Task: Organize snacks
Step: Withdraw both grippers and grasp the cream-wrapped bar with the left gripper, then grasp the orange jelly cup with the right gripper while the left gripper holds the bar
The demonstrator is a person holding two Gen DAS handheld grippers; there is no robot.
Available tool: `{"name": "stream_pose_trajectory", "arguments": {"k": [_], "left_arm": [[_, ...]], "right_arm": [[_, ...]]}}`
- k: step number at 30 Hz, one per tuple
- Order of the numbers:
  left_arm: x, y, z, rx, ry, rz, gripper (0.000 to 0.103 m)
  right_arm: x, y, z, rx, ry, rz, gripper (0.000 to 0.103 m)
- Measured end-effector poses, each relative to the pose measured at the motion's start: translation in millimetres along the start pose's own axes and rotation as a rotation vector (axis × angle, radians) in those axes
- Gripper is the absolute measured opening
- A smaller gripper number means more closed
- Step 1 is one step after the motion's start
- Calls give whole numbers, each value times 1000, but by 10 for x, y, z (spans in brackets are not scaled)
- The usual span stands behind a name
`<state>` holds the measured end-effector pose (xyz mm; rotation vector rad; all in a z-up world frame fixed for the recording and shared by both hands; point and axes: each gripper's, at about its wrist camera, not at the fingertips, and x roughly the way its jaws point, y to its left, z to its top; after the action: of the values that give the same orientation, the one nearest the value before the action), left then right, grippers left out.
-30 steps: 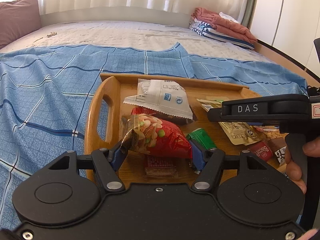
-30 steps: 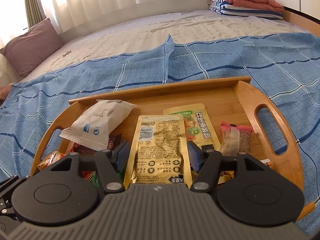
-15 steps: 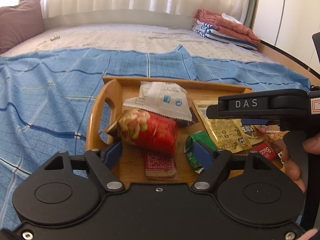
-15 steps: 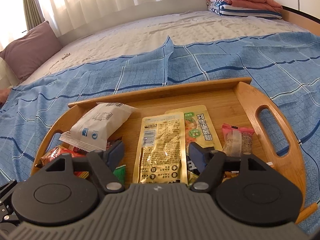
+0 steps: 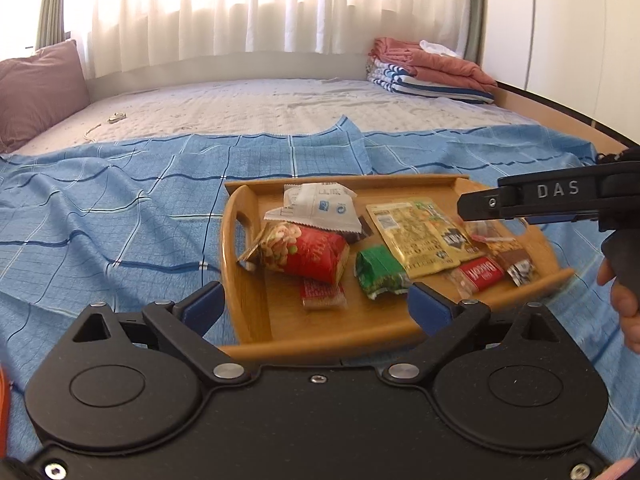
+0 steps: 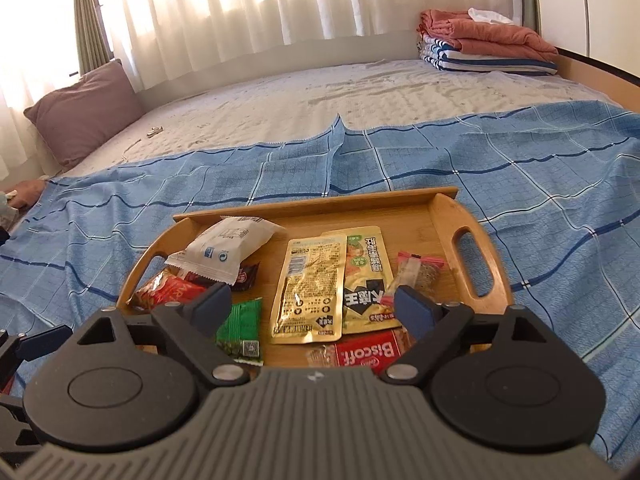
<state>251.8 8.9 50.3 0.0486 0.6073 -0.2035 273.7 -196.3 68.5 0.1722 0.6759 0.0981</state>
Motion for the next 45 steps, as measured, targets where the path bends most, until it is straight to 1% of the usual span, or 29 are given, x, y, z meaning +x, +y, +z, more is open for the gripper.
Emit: {"name": "stream_pose_trajectory", "arguments": {"k": [2, 5, 9, 11, 13, 15, 18, 22, 24, 25, 26, 27, 28, 29, 30, 31, 32, 33, 34, 36, 39, 40, 41, 45], "left_arm": [[-165, -37, -100, 9, -6, -1, 99], [-399, -91, -278, 13, -6, -19, 100], [-685, -188, -528, 23, 6, -50, 100], [-822, -240, -662, 36, 12, -57, 100], [-949, -291, -789, 48, 17, -53, 100], [-1057, -343, -898, 52, 20, -57, 100], [-1210, -419, -1070, 37, 30, -93, 100], [-1322, -503, -1241, 15, 56, -134, 100], [-1344, -552, -1301, 14, 71, -156, 100], [-1350, -581, -1327, 12, 77, -167, 94], [-1354, -607, -1344, 8, 85, -173, 85], [-1351, -633, -1362, 1, 96, -181, 80], [-1336, -667, -1372, -7, 107, -196, 73], [-1331, -689, -1382, -14, 114, -208, 70], [-1317, -723, -1394, -23, 122, -220, 69], [-1301, -755, -1397, -26, 127, -227, 65], [-1287, -787, -1403, -26, 133, -232, 57], [-1270, -822, -1409, -25, 140, -232, 53], [-1252, -857, -1412, -25, 144, -232, 45], [-1218, -911, -1410, -29, 147, -228, 41], [-1169, -948, -1401, -45, 149, -217, 34], [-1160, -956, -1403, -44, 151, -207, 27], [-1153, -958, -1407, -43, 153, -194, 23], [-1213, -910, -1434, -60, 145, -166, 21]], "right_arm": [[-163, -25, -128, 9, -9, 7, 95], [-339, -47, -311, 10, 1, 16, 95], [-572, -10, -543, -39, 6, 15, 95], [-685, 9, -655, -52, 21, 30, 95], [-775, 14, -769, -61, 55, 63, 95], [-882, 39, -887, -90, 74, 79, 95], [-1048, 61, -1036, -112, 77, 90, 95], [-1218, 13, -1164, -85, 66, 120, 95], [-1261, -12, -1210, -78, 64, 118, 95], [-1274, -21, -1229, -77, 63, 118, 95], [-1282, -32, -1249, -77, 63, 117, 95], [-1290, -38, -1265, -78, 64, 116, 95], [-1297, -48, -1282, -78, 64, 116, 95], [-1301, -59, -1297, -79, 64, 114, 95], [-1304, -65, -1308, -81, 63, 112, 95], [-1302, -73, -1321, -84, 62, 108, 95], [-1302, -79, -1335, -87, 61, 103, 95], [-1302, -85, -1344, -90, 60, 96, 95], [-1297, -90, -1353, -94, 60, 89, 95], [-1288, -100, -1371, -98, 61, 78, 95], [-1271, -122, -1399, -89, 67, 85, 95], [-1264, -126, -1410, -85, 70, 87, 95], [-1258, -130, -1424, -82, 73, 90, 95], [-1237, -123, -1481, -69, 78, 97, 95]]}}
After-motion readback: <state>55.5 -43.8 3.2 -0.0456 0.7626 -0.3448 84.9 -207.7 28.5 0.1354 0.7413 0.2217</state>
